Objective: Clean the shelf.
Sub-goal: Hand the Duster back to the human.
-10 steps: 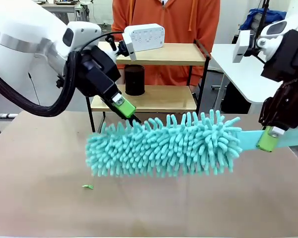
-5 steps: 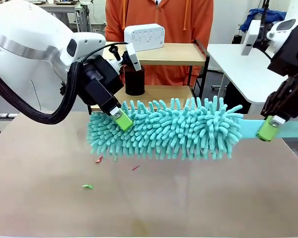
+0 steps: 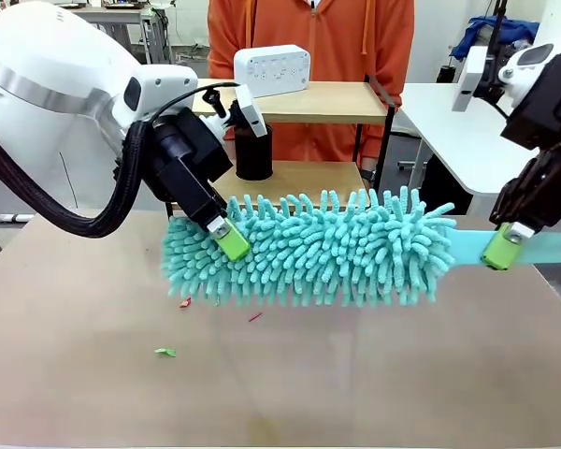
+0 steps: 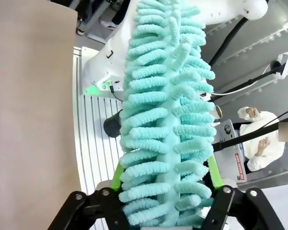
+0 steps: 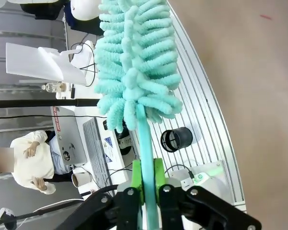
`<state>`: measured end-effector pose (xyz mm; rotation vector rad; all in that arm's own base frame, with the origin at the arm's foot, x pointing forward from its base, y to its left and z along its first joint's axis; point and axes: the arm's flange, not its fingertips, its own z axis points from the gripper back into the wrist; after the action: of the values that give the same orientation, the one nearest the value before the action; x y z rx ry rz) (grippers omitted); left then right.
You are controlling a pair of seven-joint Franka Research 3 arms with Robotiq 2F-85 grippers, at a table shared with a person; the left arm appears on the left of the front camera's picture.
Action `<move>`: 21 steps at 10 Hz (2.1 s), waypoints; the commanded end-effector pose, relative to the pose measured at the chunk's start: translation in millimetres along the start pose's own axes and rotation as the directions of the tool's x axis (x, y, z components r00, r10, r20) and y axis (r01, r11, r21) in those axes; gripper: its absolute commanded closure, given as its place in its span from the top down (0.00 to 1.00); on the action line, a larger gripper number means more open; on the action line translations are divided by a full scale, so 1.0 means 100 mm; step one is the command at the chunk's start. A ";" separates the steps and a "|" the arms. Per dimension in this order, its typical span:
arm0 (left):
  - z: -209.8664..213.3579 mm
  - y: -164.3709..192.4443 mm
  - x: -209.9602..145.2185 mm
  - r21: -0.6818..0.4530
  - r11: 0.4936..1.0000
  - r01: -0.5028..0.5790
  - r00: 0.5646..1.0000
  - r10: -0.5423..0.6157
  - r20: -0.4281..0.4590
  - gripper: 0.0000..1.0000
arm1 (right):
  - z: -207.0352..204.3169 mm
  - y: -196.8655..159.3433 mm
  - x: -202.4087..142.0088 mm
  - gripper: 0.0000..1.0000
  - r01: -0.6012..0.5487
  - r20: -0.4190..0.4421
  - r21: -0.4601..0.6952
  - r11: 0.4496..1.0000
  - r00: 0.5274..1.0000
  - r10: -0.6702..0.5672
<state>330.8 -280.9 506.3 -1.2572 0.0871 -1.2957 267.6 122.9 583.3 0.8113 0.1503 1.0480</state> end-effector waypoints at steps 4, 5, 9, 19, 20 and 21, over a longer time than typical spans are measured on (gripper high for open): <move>0.01 0.00 -0.04 -0.013 0.999 0.038 0.999 -0.038 -0.018 0.00 | -0.02 -0.03 -0.02 0.12 -0.019 0.039 0.029 0.999 0.999 0.018; 0.01 0.00 -0.04 -0.016 0.999 0.040 0.999 -0.040 -0.018 0.00 | -0.02 -0.04 -0.02 0.12 -0.013 0.039 0.027 1.000 0.999 0.012; 0.01 0.01 -0.06 -0.017 0.999 0.040 0.999 -0.040 -0.019 0.00 | -0.02 -0.05 -0.02 0.12 0.010 0.036 0.023 1.000 0.999 -0.011; 0.06 0.05 -0.18 -0.026 0.999 0.020 1.000 -0.020 -0.023 0.00 | 0.10 -1.62 -1.50 1.00 0.308 0.795 0.499 0.810 0.210 -0.569; 0.09 0.05 -0.18 -0.026 0.999 0.024 1.000 -0.024 -0.013 0.00 | -0.11 -1.92 -1.81 1.00 0.327 0.771 0.573 0.751 0.096 -0.630; 0.12 0.04 -0.19 -0.022 0.999 0.028 1.000 -0.028 -0.005 0.00 | -0.33 -2.14 -2.02 1.00 0.382 0.744 0.611 0.694 0.025 -0.668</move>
<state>335.4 -268.6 495.4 -1.2492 0.1080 -1.3030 324.1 -110.0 412.8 1.2789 -0.3191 -0.1721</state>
